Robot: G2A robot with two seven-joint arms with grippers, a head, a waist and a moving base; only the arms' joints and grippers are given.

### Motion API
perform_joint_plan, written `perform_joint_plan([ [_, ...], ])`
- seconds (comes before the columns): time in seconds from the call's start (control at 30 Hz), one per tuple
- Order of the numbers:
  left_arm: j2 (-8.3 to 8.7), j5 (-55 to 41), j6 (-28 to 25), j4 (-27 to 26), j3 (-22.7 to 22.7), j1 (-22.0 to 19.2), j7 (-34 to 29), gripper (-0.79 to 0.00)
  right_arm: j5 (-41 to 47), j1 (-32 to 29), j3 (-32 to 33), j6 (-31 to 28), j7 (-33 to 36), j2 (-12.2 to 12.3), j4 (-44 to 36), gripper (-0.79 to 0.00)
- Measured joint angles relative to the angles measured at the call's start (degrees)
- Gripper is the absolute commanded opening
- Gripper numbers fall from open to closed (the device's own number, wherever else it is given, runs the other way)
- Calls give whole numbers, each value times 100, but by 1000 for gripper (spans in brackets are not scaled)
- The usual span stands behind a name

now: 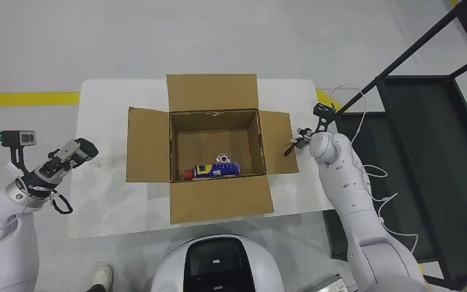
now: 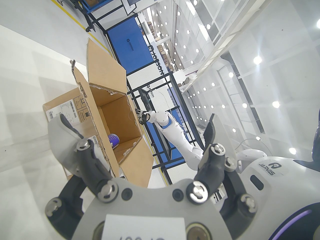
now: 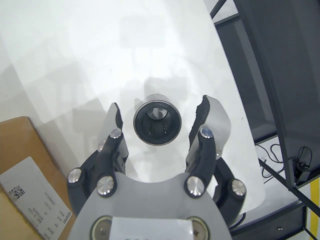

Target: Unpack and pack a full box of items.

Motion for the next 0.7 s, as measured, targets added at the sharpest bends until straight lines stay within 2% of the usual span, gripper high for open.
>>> perform_joint_plan([
  [0.1, 0, 0, 0, 0, 0, 0, 0, 0, -105, -305, 180, 235, -69, 39, -584, 0],
  [0.37, 0, 0, 0, 0, 0, 0, 0, 0, -257, -1544, 527, 604, -79, 92, -2966, 0],
  [0.53, 0, 0, 0, 0, 0, 0, 0, 0, -259, -2076, 410, 267, 271, 105, -4241, 0],
  [0.7, 0, 0, 0, 0, 0, 0, 0, 0, -666, -2095, -21, -131, 713, 115, -4879, 0],
])
